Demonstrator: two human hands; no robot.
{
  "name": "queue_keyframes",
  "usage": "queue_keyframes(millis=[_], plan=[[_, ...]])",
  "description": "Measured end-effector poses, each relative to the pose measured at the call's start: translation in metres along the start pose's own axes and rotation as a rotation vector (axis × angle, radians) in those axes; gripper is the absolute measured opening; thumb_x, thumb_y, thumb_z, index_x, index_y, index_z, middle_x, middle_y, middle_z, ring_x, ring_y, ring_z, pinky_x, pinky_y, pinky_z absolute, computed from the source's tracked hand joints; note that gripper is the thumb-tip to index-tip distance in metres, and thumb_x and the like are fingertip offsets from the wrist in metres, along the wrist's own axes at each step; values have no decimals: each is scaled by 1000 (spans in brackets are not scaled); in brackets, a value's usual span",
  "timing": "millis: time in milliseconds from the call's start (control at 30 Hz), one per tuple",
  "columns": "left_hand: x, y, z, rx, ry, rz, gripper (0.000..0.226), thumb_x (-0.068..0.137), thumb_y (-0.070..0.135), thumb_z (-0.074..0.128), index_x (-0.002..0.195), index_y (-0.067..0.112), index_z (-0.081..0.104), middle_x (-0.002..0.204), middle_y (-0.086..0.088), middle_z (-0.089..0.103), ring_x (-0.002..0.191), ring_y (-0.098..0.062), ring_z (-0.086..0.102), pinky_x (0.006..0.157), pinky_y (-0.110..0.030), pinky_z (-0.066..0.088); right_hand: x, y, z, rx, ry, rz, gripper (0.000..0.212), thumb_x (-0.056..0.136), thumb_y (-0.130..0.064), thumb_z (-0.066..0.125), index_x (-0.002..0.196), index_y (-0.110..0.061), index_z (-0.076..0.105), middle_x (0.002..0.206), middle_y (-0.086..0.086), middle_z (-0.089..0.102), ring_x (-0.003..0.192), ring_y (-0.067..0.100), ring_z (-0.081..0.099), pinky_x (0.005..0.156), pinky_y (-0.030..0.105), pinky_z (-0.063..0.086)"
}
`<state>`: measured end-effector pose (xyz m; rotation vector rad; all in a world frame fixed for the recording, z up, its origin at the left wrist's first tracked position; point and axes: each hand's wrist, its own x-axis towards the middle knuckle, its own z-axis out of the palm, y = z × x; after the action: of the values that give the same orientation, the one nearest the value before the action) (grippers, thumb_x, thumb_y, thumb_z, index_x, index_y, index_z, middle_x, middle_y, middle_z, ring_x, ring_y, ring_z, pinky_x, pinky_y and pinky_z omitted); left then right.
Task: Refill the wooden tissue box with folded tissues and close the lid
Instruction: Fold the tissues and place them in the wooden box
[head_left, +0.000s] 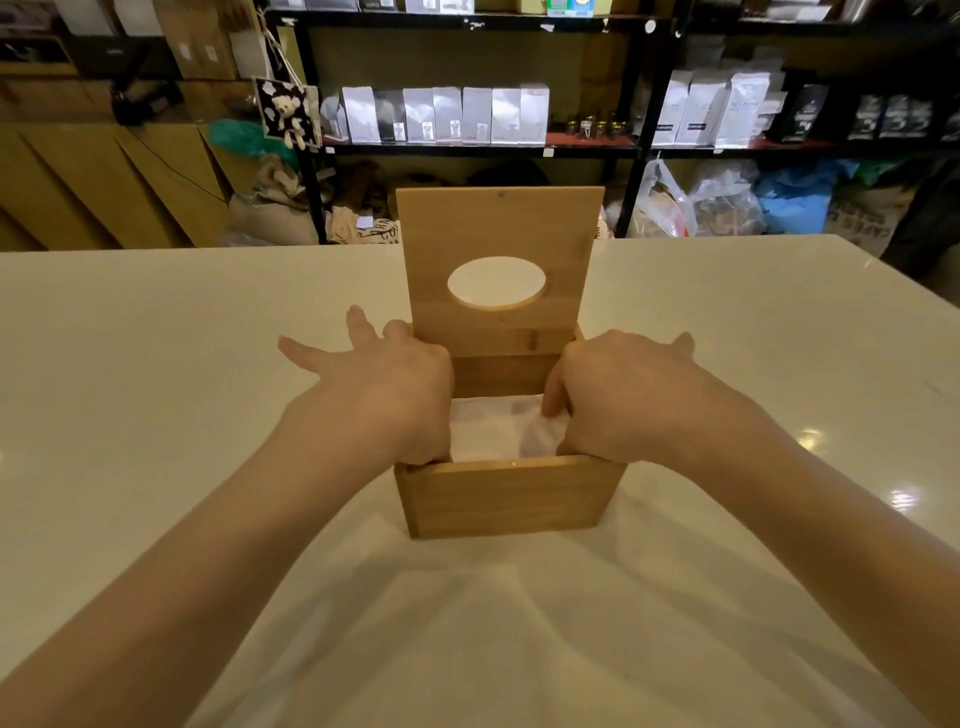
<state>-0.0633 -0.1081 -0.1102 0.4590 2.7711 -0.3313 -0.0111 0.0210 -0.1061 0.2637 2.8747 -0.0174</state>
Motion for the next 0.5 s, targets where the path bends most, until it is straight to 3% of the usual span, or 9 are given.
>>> queue_keyframes(millis=[133,200,267,333,500], plan=[[2,2,5,-30,21,-32,43,81,12,62,121,25,53,145,-10,24,141,-40,-7,100,-77,4,1,0,4,-1,31,7,28,79,-17,61,106,-24,63,104,1,61,107,29,50,105,66,19],[2,-1,4,-83,25,-10,37,80,21,66,116,26,57,145,-8,27,141,-38,-4,101,-76,5,1,2,2,95,19,-8,25,76,-30,67,100,-24,67,99,-1,63,101,26,53,103,60,27],[3,-3,2,-167,39,11,34,74,41,69,105,28,64,139,-6,39,140,-35,10,103,-74,9,2,5,0,315,10,-20,29,69,-44,72,90,-24,73,94,-3,68,94,20,57,96,49,42],[4,-3,1,-272,83,6,34,70,51,69,94,28,69,125,-4,54,131,-31,29,103,-71,16,5,6,0,485,23,-25,28,68,-44,73,85,-22,76,92,-2,71,90,18,60,88,43,50],[9,3,7,-370,156,-35,34,63,46,76,88,25,70,111,-4,61,123,-30,40,101,-66,24,13,2,5,462,65,27,34,58,-42,79,83,-19,73,89,0,70,91,24,60,91,50,46]])
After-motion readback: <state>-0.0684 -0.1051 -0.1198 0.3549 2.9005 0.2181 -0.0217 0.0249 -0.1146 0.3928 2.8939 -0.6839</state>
